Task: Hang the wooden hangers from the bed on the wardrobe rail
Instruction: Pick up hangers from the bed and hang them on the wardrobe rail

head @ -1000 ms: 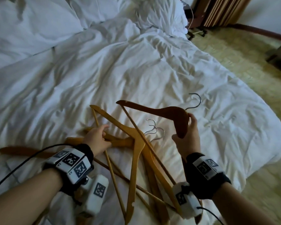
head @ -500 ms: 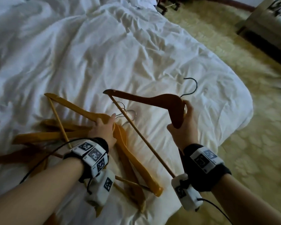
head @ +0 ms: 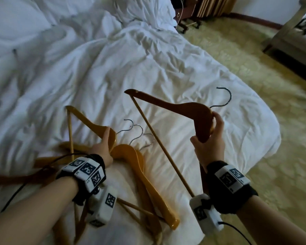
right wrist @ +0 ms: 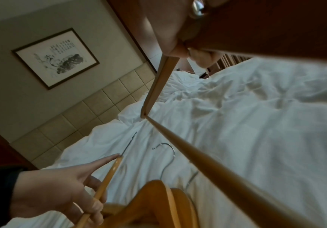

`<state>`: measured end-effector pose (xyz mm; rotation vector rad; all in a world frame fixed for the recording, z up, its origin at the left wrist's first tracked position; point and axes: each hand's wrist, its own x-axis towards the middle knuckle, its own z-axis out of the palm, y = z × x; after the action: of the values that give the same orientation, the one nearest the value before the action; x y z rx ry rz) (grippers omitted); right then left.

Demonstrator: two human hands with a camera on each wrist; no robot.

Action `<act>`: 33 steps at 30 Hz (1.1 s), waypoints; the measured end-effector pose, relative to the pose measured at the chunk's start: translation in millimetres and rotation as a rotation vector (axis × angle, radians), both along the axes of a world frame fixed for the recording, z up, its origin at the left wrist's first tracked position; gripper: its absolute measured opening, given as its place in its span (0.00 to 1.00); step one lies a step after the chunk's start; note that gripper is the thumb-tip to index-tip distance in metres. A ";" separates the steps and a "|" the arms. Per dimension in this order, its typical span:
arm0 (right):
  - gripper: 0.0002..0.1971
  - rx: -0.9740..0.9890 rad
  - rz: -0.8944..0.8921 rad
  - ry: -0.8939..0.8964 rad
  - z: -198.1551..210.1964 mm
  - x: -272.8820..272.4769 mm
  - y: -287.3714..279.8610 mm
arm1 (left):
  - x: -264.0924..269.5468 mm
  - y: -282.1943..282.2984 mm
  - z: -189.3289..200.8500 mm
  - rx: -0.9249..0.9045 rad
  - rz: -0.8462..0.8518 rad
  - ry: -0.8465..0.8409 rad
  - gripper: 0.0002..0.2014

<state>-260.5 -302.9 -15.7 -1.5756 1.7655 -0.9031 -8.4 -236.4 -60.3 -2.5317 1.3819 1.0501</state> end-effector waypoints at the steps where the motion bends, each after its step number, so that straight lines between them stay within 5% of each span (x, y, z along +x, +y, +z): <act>1: 0.40 -0.009 0.010 -0.007 10.3 7.3 -4.0 | 7.9 0.2 12.4 -0.028 0.029 0.020 0.47; 9: 0.41 -0.137 0.286 -0.014 125.0 107.9 -1.0 | 95.7 30.9 142.5 -0.355 0.276 0.071 0.51; 16: 0.44 -0.241 0.759 0.002 225.8 245.6 104.0 | 172.9 171.2 304.1 -0.731 0.506 0.120 0.54; 23: 0.40 -0.304 1.125 -0.215 327.7 362.1 333.3 | 194.2 444.9 424.7 -0.981 0.707 0.022 0.55; 33: 0.46 -0.362 1.789 -0.509 434.0 403.3 791.1 | 80.2 906.5 535.2 -1.122 1.194 -0.257 0.56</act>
<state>142.8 488.2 418.3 -2.0137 -0.4490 -0.4896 71.8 670.1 474.9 -4.2113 0.1624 -0.3396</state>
